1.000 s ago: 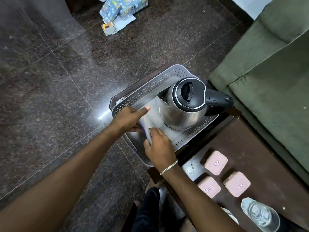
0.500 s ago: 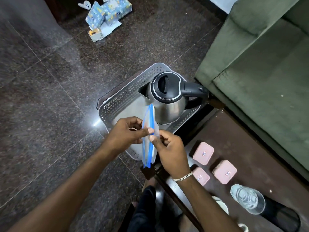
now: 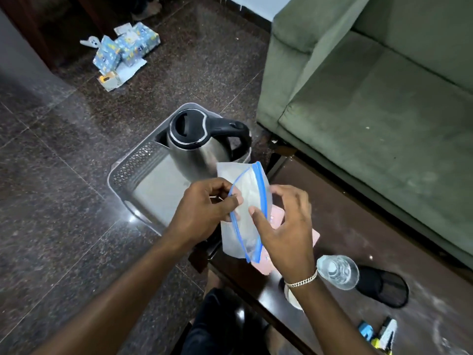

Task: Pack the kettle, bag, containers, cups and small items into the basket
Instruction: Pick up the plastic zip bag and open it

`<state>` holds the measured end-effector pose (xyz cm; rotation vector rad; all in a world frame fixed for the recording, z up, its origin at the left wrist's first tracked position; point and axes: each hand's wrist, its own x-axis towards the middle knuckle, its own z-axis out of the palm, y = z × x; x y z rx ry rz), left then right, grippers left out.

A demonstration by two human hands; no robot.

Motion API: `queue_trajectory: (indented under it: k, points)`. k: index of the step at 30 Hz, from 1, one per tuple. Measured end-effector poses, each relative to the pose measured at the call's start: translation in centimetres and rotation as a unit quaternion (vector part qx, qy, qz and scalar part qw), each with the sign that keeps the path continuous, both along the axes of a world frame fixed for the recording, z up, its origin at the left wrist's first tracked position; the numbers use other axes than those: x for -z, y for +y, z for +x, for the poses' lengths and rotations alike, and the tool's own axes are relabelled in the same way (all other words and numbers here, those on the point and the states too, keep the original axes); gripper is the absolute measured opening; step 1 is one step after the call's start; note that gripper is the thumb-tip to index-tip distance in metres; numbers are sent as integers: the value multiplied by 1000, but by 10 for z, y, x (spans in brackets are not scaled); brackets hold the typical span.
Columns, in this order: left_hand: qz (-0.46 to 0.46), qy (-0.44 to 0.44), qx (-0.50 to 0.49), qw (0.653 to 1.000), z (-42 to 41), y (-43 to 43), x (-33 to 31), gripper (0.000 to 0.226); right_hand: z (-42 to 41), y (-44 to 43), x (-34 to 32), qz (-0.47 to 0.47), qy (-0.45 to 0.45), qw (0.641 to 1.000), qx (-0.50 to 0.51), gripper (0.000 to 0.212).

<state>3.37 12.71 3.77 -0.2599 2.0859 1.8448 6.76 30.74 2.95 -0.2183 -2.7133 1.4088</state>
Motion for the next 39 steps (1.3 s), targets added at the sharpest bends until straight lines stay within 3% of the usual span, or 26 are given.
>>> queue_trajectory:
  k: [4,5,10,13,15,18,20,23,27,29,33,36,39]
  points:
    - [-13,53,31,998,7,48,-14,5,16,42,-12,21,-29,998,42,13]
    - [-39,77,29,996,11,60,-18,14,19,56,-16,11,-14,999,49,11]
    - [-173,249,53,951,23,106,-33,37,32,118,-44,25,83,994,61,34]
    - [-209,275,60,937,31,133,-37,37,45,153,-56,105,156,982,3,31]
    - [-220,280,46,933,38,153,-39,37,53,176,-63,182,157,970,-38,27]
    - [-222,303,53,925,49,184,-44,37,62,196,-78,329,27,942,-54,10]
    - [-229,315,74,918,57,205,-46,37,68,205,-87,404,-136,904,-40,22]
    - [-254,304,129,909,73,234,-47,40,73,216,-95,332,-261,906,-25,32]
    - [-258,318,207,889,92,263,-47,43,71,222,-88,109,-260,959,-36,14]
    - [-250,331,240,878,101,271,-47,47,71,222,-76,76,-219,973,7,10]
    - [-237,318,275,876,113,276,-43,53,73,227,-47,132,-225,963,67,22]
    - [-229,311,294,874,117,276,-39,53,66,226,-27,200,-265,943,34,41]
    - [-206,285,305,885,118,275,-38,52,67,223,-18,261,-322,910,-24,37]
